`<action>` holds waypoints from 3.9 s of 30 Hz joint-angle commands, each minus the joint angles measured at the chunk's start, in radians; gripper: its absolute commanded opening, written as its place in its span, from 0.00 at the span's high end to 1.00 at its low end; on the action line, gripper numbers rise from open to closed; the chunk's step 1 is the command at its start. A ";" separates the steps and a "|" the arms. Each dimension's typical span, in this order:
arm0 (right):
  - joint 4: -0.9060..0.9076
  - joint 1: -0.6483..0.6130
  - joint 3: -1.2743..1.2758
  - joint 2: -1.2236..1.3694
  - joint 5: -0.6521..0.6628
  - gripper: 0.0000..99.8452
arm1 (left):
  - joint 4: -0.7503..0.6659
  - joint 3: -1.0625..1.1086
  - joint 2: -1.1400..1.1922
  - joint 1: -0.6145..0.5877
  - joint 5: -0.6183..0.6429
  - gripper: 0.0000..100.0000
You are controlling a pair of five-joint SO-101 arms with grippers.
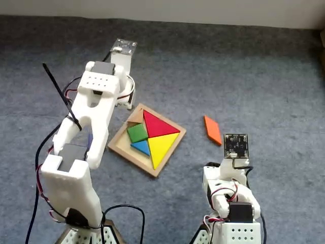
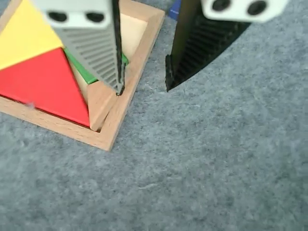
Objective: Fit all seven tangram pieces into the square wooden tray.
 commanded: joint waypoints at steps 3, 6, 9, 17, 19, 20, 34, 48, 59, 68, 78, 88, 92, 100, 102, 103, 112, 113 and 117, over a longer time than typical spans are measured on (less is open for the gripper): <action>-0.001 0.012 0.111 -0.021 -0.005 0.97 | -0.014 0.039 -0.007 0.010 0.009 0.84; -0.001 0.012 0.111 -0.021 -0.005 0.97 | -0.054 0.088 -0.008 0.016 0.009 0.84; -0.001 0.012 0.111 -0.021 -0.005 0.97 | -0.066 0.116 -0.008 0.025 0.009 0.84; -0.001 0.012 0.111 -0.021 -0.005 0.97 | -0.066 0.173 -0.010 0.142 0.009 0.85; -0.001 0.012 0.111 -0.021 -0.005 0.97 | -0.066 0.174 -0.013 0.148 0.009 0.85; -0.001 0.012 0.111 -0.021 -0.005 0.97 | -0.064 0.174 -0.016 0.148 0.009 0.85; -0.001 0.012 0.111 -0.021 -0.005 0.97 | -0.115 0.249 -0.162 0.025 0.009 0.84; -0.001 0.012 0.111 -0.021 -0.005 0.97 | -0.190 0.400 -0.160 0.122 -0.095 0.85; -0.001 0.012 0.111 -0.021 -0.005 0.97 | -0.315 0.423 -0.174 0.139 -0.089 0.85; -0.001 0.012 0.111 -0.021 -0.005 0.97 | -0.166 0.456 -0.437 0.139 -0.029 0.85; -0.001 0.012 0.111 -0.021 -0.005 0.97 | -0.247 0.776 -0.562 0.240 -0.032 0.84; -0.001 0.012 0.111 -0.021 -0.005 0.97 | -0.394 0.871 -0.559 0.240 -0.032 0.84; -0.001 0.012 0.111 -0.021 -0.005 0.97 | -0.404 0.877 -0.559 0.239 -0.034 0.84; -0.001 0.012 0.111 -0.021 -0.005 0.97 | -0.423 0.792 -0.417 0.234 -0.084 0.85; -0.001 0.012 0.111 -0.021 -0.005 0.97 | -0.384 0.730 -0.360 0.232 -0.083 0.85; -0.001 0.012 0.111 -0.021 -0.005 0.97 | -0.367 0.702 -0.337 0.232 -0.083 0.85; -0.001 0.012 0.111 -0.021 -0.005 0.97 | -0.348 0.556 -0.292 0.231 -0.083 0.85; -0.001 0.012 0.111 -0.021 -0.005 0.97 | -0.331 0.549 -0.308 0.229 -0.081 0.85; -0.001 0.012 0.111 -0.021 -0.005 0.97 | -0.241 0.521 -0.426 0.202 -0.081 0.85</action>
